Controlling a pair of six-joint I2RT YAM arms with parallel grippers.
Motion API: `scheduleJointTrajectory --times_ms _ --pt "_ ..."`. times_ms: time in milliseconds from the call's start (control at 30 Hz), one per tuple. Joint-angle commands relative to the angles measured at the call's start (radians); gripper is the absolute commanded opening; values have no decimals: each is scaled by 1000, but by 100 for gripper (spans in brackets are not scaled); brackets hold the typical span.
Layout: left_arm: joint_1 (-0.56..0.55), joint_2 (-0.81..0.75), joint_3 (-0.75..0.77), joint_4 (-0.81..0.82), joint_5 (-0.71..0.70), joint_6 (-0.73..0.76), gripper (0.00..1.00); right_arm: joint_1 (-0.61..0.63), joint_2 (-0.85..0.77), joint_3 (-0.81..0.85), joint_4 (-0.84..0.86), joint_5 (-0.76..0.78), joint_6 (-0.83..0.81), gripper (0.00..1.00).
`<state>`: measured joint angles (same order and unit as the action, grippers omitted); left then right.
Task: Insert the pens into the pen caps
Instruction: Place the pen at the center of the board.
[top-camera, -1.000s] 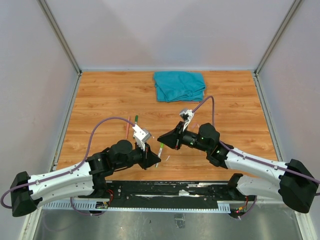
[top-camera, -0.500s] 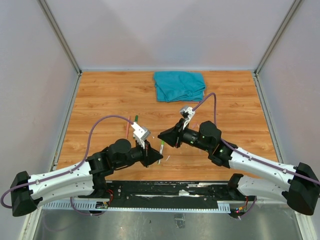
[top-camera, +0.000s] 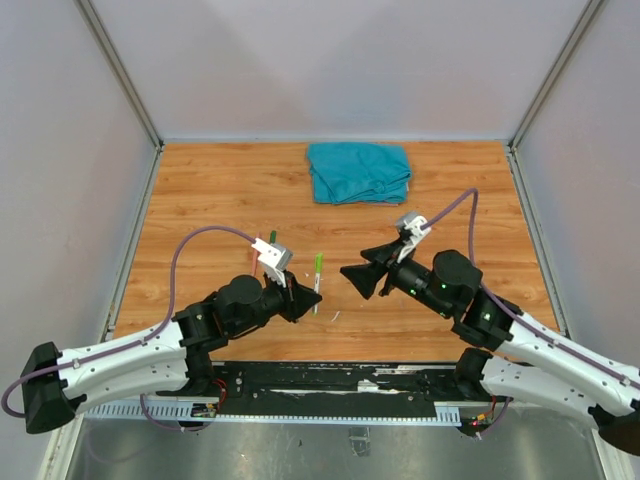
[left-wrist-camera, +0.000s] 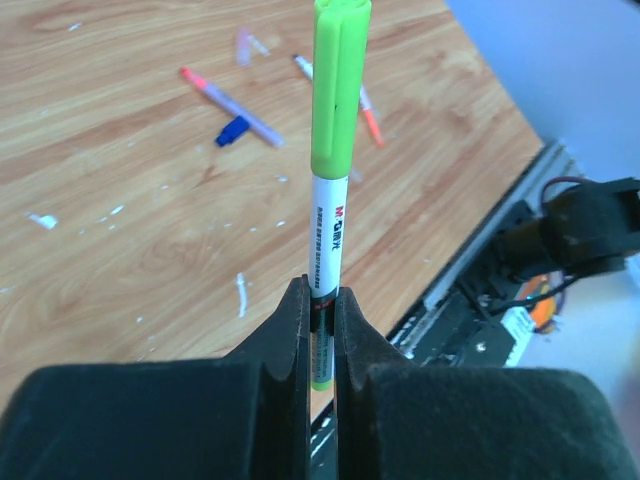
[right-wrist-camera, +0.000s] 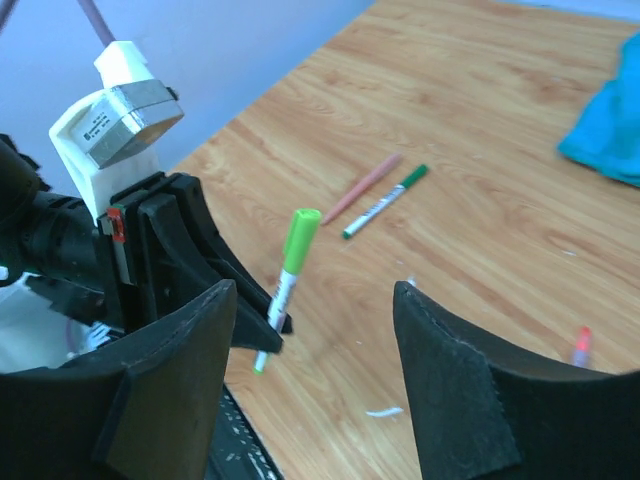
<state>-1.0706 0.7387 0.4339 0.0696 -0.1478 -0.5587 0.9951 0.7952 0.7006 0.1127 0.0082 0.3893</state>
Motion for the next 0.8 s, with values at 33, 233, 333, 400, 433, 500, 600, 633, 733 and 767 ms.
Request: scheduleJointTrajectory --times_ms 33,233,333,400,433,500,600,633,733,767 --pt "5 69 88 -143 -150 -20 0 9 -140 -80 -217 217 -48 66" --pt "103 263 213 -265 -182 -46 0 10 -198 -107 -358 265 -13 67" --pt "177 355 249 -282 -154 -40 0 10 -199 -109 -370 256 -11 67" --pt "207 435 280 -302 -160 -27 1 9 -199 -112 -373 250 -12 67" --pt "218 472 300 -320 -173 -25 1 10 -197 -114 -377 249 -13 67" --pt "238 546 341 -350 -193 -16 1 10 -198 -118 -380 249 -13 67" --pt "267 659 403 -413 -223 -1 1 10 -198 -124 -394 247 -18 68" --pt "280 693 425 -434 -233 4 1 10 -197 -124 -404 248 -21 68" --pt "308 774 474 -471 -262 18 1 9 -201 -127 -437 257 -23 68" --pt "317 790 482 -471 -270 21 1 10 -205 -129 -444 259 -24 68"
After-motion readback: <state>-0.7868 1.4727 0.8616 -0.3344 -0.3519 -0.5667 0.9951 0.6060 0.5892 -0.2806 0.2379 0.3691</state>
